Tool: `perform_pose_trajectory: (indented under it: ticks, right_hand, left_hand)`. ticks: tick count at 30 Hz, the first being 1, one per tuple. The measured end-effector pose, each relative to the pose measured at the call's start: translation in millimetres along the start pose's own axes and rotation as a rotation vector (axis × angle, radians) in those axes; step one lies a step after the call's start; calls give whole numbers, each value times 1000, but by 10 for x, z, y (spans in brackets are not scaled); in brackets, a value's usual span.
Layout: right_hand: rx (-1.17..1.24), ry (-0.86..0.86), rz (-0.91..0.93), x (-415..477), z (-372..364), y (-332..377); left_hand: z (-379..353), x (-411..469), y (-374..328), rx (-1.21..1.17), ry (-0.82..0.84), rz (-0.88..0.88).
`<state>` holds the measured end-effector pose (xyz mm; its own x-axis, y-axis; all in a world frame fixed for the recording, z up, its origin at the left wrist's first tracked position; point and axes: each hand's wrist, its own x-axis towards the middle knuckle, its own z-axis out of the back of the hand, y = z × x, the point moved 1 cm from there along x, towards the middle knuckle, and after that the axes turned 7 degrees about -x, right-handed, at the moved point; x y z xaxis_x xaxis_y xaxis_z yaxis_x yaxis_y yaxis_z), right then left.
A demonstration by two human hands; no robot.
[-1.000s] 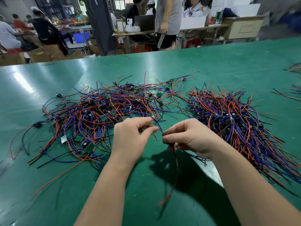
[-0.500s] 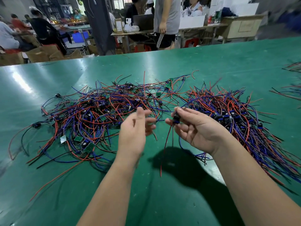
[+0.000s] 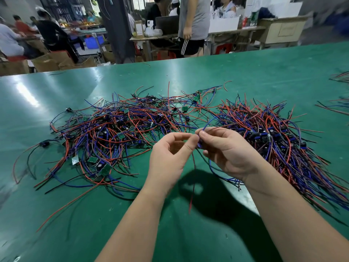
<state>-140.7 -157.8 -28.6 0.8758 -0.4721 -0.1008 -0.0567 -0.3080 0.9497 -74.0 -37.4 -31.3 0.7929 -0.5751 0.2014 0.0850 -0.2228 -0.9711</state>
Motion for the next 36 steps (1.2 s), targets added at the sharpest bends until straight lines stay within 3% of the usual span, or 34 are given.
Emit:
perform_pose_trajectory:
  ticks: [3, 9, 16, 22, 28, 36]
  right_hand:
    - [-73, -22, 11, -9, 0, -2]
    - [-141, -3, 12, -9, 36, 4]
    - [-187, 171, -3, -69, 107, 69]
    - [-158, -66, 22, -4, 148, 75]
    - [-130, -373, 230, 42, 247, 114]
    - [-39, -514, 317, -21, 254, 190]
  left_hand:
    - [6, -7, 22, 16, 32, -7]
    - [37, 0, 49, -126, 142, 262]
    - [58, -3, 4, -204, 260, 395]
    - [99, 7, 27, -168, 330, 494]
    - [16, -86, 13, -31, 557, 516]
    - [54, -109, 36, -5, 639, 500]
